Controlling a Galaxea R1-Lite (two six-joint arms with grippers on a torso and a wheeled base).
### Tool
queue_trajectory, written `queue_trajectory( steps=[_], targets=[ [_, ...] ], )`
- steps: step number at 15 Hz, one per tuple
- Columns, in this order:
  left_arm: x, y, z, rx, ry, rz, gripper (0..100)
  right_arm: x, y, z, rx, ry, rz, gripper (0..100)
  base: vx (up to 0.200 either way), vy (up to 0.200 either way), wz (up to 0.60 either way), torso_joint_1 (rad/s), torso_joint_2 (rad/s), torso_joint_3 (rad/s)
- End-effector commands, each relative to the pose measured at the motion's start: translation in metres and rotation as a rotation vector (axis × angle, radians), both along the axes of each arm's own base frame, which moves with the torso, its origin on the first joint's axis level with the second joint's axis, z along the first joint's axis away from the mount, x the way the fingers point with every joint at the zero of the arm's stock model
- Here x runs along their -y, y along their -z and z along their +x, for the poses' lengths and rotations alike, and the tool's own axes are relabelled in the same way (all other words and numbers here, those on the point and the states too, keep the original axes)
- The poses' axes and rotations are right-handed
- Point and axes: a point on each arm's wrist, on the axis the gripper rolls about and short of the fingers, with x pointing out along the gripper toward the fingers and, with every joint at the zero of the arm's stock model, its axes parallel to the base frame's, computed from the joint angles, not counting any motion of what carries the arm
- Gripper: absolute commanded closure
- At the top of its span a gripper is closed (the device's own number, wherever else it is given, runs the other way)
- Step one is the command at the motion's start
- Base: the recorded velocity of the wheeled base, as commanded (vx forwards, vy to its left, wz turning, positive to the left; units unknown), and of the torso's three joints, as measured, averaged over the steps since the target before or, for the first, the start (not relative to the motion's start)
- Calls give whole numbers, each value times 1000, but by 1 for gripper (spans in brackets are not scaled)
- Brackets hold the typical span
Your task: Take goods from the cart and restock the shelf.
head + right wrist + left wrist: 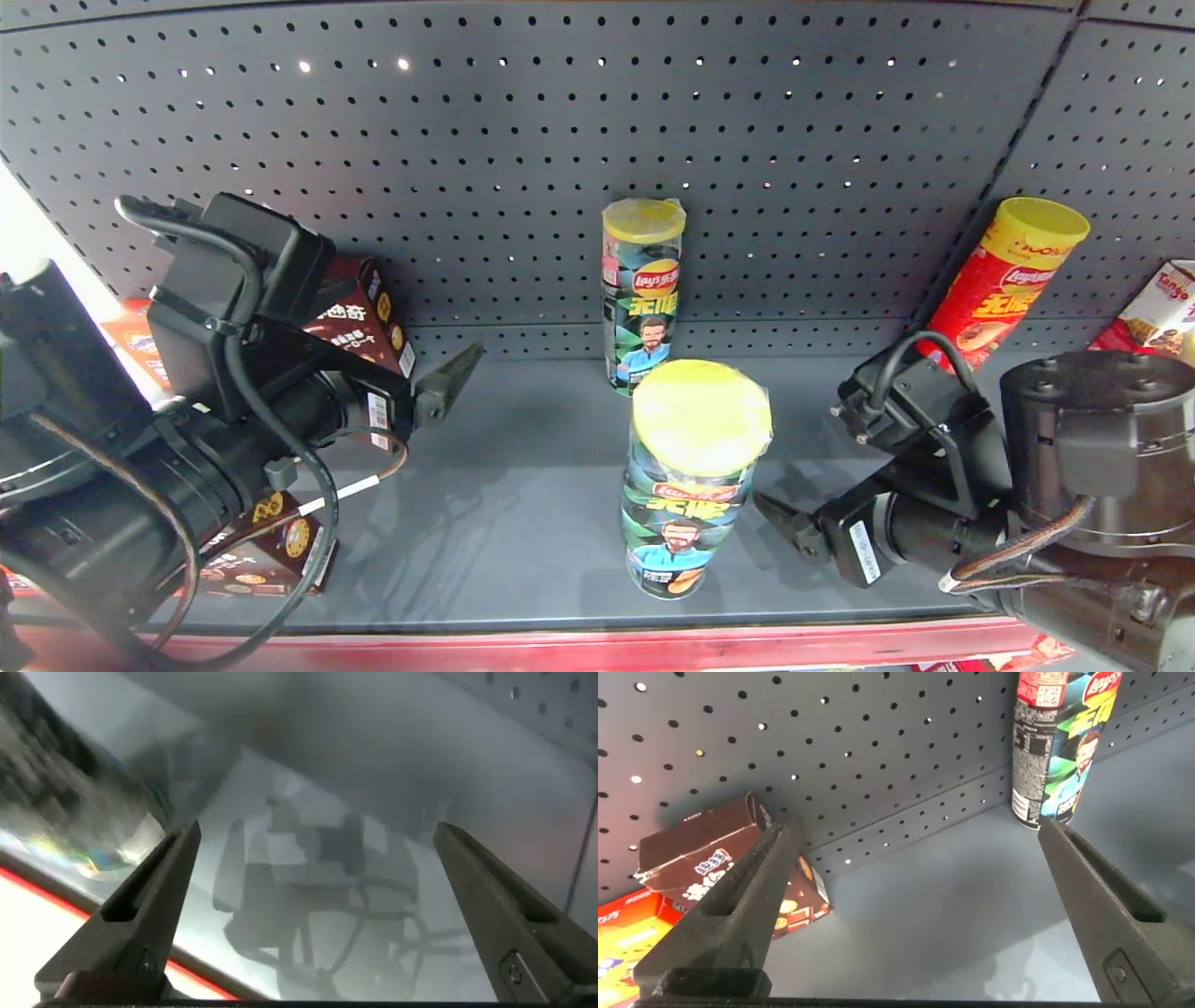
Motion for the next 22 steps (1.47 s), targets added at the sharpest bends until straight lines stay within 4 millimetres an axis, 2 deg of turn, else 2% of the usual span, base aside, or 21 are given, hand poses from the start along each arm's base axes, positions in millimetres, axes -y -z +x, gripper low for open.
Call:
queue_trajectory(
  steps=[1,4,11,17,22],
  targets=[
    [0,1,1,-4,-2,2,0,-6,1,2,-3,-13,-4,0,0,0,0,0,0,0],
    [2,2,3,-9,-2,5,0,-18,2,4,-7,-36,-9,0,0,0,0,0,0,0],
    [2,3,3,-12,1,7,0,-27,4,6,-11,-51,-14,0,0,0,0,0,0,0],
    [3,4,4,-16,1,9,0,-26,4,6,-13,-51,-16,0,0,0,0,0,0,0],
    [3,5,4,-17,3,10,0,-13,-3,6,4,-18,7,0,0,0,0,0,0,0]
  ],
)
